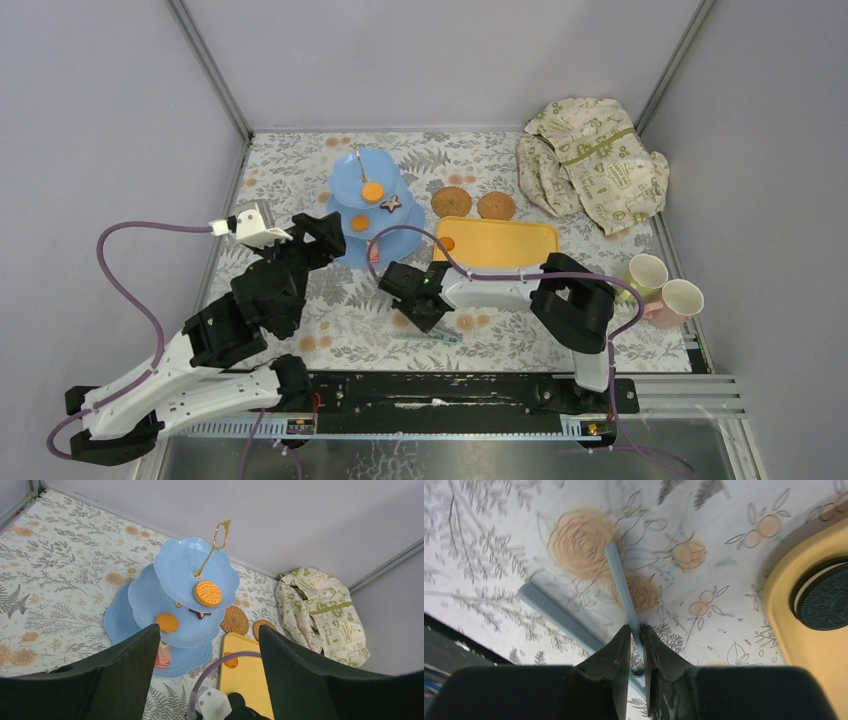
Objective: Serve the afternoon tea
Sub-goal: Move the clamp to the center of the board.
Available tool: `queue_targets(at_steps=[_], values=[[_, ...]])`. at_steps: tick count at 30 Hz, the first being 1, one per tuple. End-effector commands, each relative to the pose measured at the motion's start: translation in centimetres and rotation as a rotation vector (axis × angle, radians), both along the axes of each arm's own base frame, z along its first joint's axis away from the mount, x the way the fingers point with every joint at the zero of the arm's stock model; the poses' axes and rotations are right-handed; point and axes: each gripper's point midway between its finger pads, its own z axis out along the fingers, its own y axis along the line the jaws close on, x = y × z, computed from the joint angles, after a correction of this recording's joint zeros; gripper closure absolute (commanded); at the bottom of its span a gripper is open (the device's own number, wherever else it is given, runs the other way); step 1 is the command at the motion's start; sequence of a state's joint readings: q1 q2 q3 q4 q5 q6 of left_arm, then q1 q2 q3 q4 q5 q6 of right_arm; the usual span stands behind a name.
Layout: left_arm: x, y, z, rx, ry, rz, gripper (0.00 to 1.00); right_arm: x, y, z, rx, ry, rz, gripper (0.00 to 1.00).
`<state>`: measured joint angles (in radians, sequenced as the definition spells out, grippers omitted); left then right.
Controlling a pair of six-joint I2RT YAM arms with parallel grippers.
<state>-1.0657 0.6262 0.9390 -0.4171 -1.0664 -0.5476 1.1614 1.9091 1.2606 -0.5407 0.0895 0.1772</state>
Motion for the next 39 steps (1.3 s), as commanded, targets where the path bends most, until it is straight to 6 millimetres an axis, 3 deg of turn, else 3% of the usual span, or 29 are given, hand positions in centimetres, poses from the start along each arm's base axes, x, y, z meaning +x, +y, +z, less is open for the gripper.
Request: queue_targets(at_steps=[1,14,18,23,30,33,39], values=[[0.0,1.1,1.7,-0.046,-0.033,0.048,0.20,2.7,0.3,-0.7,0.013,-0.036,-0.231,0.79],[-0.2,1.8,1.6,-0.046,-0.034,0.061,0.20,5.6,1.6,-0.1,0.062,-0.075,-0.373,0.73],[-0.2,1.7,1.5,-0.042,-0.032,0.063,0.20,6.1,1.8,1.3,0.096,-0.108,-0.365,0.62],[0.0,1.4,1.5,-0.027,-0.025,0.062,0.20,6.9,2.3,4.8,0.184,-0.171,-0.320,0.53],[0.2,1.2,1.4,-0.033,-0.022,0.070,0.20,5.8,1.4,8.3,0.275,-0.194,-0.235,0.48],[0.2,1.2,1.1,-0.039,-0.022,0.076,0.17,4.5,0.5,8.9,0.328,-0.186,-0.177,0.46],[0.1,1.3,1.3,-0.114,-0.073,0.065,0.08,2.5,-0.4,8.1,0.431,-0.184,-0.094,0.42]])
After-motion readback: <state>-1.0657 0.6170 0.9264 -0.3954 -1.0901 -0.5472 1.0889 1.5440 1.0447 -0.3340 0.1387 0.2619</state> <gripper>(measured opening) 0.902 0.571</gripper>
